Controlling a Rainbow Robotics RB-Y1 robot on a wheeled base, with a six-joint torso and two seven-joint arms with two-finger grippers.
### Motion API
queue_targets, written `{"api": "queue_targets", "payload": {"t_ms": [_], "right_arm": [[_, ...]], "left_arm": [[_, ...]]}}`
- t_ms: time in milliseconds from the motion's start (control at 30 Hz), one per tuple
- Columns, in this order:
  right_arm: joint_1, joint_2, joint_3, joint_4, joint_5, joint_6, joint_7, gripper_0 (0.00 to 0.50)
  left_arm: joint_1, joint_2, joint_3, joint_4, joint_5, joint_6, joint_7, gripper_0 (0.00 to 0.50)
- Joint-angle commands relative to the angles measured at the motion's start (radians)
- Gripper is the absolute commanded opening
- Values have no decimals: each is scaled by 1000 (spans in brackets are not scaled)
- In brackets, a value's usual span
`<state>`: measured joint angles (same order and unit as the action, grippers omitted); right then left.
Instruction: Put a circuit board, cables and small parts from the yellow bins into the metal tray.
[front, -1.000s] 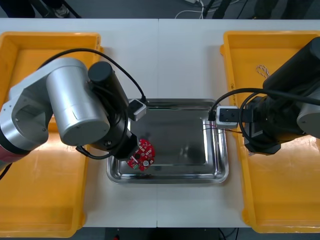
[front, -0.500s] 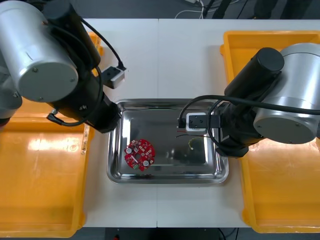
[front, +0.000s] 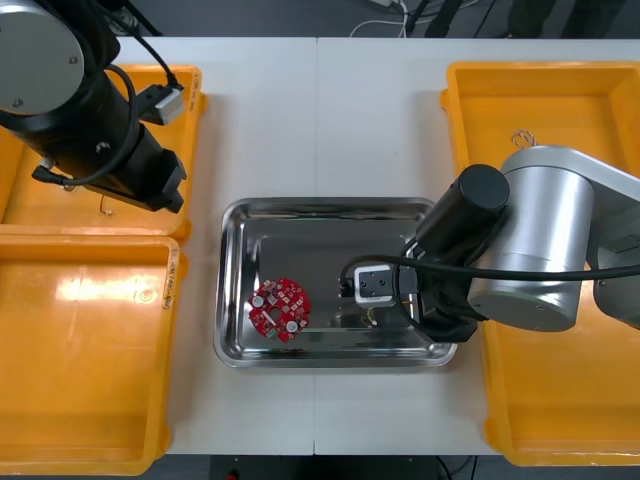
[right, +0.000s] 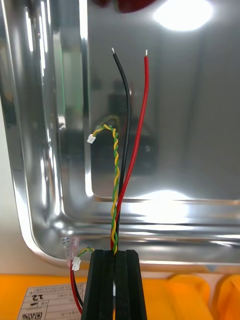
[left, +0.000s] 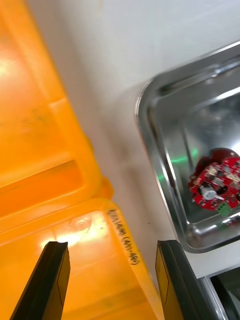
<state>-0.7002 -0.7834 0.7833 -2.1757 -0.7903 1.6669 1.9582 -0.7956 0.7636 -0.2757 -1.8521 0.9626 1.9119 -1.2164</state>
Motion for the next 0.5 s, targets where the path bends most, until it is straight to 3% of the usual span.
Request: {"api": "queue_targets", "payload": {"t_ms": [33, 233, 500], "right_arm": [[-33, 29, 54, 22, 28, -26, -7, 0], [-33, 76, 70, 77, 48, -26, 1, 0], [-31, 127, 80, 132, 72, -27, 2, 0]], "left_arm": [[-65, 60, 69, 77, -30, 8, -95, 500], [-65, 83, 107, 165, -119, 8, -209, 500], [-65, 86, 171, 309, -145, -57, -270, 500]]}}
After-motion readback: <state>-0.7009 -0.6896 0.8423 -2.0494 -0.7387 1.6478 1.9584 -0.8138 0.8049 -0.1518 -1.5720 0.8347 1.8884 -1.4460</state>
